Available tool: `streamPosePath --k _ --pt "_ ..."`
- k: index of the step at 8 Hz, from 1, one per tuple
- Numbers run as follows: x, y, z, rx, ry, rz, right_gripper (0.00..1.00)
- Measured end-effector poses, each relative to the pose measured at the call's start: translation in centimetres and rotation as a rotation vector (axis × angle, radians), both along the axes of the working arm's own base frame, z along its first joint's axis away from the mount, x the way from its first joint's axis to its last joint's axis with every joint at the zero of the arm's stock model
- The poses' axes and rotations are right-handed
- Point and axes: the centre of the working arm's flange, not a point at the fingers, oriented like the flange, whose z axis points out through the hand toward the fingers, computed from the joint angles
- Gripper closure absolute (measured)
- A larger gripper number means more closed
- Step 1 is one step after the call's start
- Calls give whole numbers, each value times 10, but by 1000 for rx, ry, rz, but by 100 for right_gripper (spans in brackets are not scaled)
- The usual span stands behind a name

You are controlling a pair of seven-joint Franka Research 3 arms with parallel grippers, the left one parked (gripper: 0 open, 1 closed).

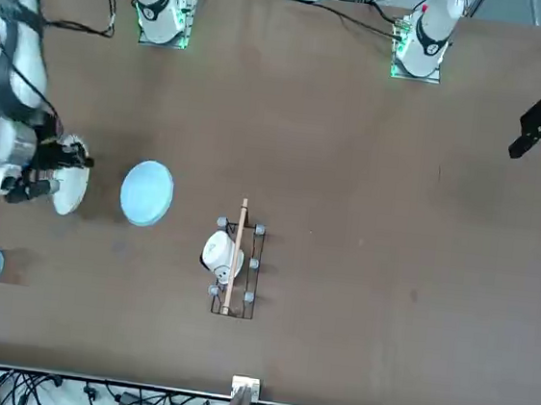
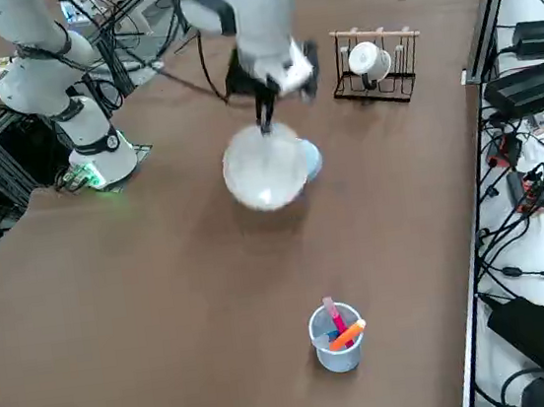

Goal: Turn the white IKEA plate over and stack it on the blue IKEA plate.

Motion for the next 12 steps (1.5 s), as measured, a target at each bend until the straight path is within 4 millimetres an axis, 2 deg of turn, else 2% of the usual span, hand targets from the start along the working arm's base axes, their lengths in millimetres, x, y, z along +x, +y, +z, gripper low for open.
streamPosePath --k 1,2,3,5,6,8,10,12 --pt "-2 4 35 147 10 -4 97" --pt "-3 6 57 301 -3 10 97" --pt "-5 9 69 443 -18 36 97" --pt "-6 7 70 756 -37 94 97" --pt "-5 -6 60 915 -56 106 97" --pt "-1 -41 17 1186 -126 130 97" --pt "1 -56 -52 1421 -204 172 97" --pt "-1 -54 -115 1572 -267 189 97"
